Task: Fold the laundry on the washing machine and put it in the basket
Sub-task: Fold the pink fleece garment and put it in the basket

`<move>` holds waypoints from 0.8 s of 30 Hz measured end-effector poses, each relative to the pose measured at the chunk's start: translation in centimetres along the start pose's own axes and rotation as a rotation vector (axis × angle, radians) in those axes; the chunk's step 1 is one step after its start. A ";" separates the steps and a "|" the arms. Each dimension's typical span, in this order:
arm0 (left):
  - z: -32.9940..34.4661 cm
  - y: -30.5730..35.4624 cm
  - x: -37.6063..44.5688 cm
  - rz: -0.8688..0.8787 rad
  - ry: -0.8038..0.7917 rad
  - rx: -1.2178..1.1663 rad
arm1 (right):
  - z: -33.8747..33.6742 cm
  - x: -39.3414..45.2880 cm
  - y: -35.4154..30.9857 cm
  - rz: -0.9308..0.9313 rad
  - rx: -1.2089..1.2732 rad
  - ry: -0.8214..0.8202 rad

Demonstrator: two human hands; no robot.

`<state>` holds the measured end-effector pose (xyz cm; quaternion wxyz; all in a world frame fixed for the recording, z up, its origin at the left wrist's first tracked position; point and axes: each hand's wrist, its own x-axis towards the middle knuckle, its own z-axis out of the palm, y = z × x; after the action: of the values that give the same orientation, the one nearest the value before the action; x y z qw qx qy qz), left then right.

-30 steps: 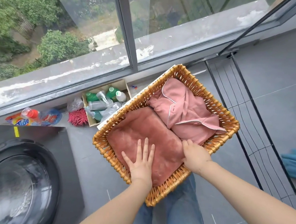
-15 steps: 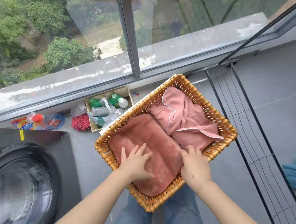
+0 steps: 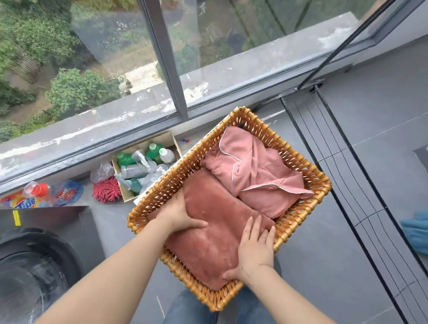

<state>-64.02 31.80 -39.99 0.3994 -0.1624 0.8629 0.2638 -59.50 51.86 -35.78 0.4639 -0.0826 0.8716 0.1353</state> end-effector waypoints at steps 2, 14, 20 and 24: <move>-0.3 -0.1 0.3 0.005 -0.015 -0.017 | 0.3 0.3 -0.5 0.015 -0.019 0.020; 1.9 1.3 -7.9 0.020 0.120 0.380 | 1.8 -5.1 0.5 -0.162 0.428 0.228; 2.4 5.2 -13.2 -0.019 0.025 0.151 | 0.7 -8.0 2.9 -0.187 0.791 0.162; 1.8 9.1 -17.1 -0.002 0.099 0.025 | -1.3 -10.4 6.8 -0.179 0.976 0.228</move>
<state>-56.66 41.44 -24.80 0.3584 -0.1713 0.8846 0.2443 -56.55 58.13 -25.37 0.3603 0.0552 0.8678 -0.3377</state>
